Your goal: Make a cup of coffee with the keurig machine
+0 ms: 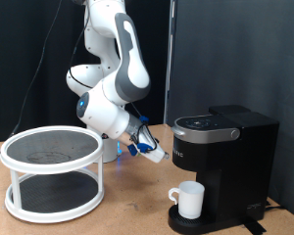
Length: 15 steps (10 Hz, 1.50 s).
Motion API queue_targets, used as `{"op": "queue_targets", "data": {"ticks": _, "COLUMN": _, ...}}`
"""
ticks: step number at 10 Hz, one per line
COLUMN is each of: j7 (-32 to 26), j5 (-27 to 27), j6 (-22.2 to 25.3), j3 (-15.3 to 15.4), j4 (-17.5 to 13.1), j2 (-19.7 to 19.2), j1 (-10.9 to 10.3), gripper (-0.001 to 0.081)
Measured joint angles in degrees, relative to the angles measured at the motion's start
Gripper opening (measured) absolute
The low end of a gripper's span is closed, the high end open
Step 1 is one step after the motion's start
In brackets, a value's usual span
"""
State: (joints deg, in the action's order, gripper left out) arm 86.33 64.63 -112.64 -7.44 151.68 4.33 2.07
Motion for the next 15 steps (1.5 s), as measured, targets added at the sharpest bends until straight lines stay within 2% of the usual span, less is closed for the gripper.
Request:
{"op": "queue_targets", "data": {"ticks": 2, "j7": 0.0, "j5": -0.4, "j6": 4.8, "j3": -0.5, "j4": 0.8, "j2": 3.9, "j1": 0.5, "gripper": 0.0734}}
{"op": "queue_targets", "data": {"ticks": 4, "j7": 0.0, "j5": -0.4, "j6": 7.5, "j3": -1.0, "j4": 1.5, "j2": 8.1, "j1": 0.5, "gripper": 0.0734}}
{"op": "queue_targets", "data": {"ticks": 9, "j7": 0.9, "j5": -0.6, "j6": 6.5, "j3": -0.3, "j4": 2.2, "j2": 19.3, "j1": 0.5, "gripper": 0.0734}}
{"op": "queue_targets", "data": {"ticks": 14, "j7": 9.5, "j5": -1.4, "j6": 7.5, "j3": 0.2, "j4": 1.7, "j2": 28.9, "j1": 0.5, "gripper": 0.0734}}
{"op": "queue_targets", "data": {"ticks": 15, "j7": 9.3, "j5": -1.4, "j6": 7.5, "j3": 0.2, "j4": 1.8, "j2": 28.7, "j1": 0.5, "gripper": 0.0734}}
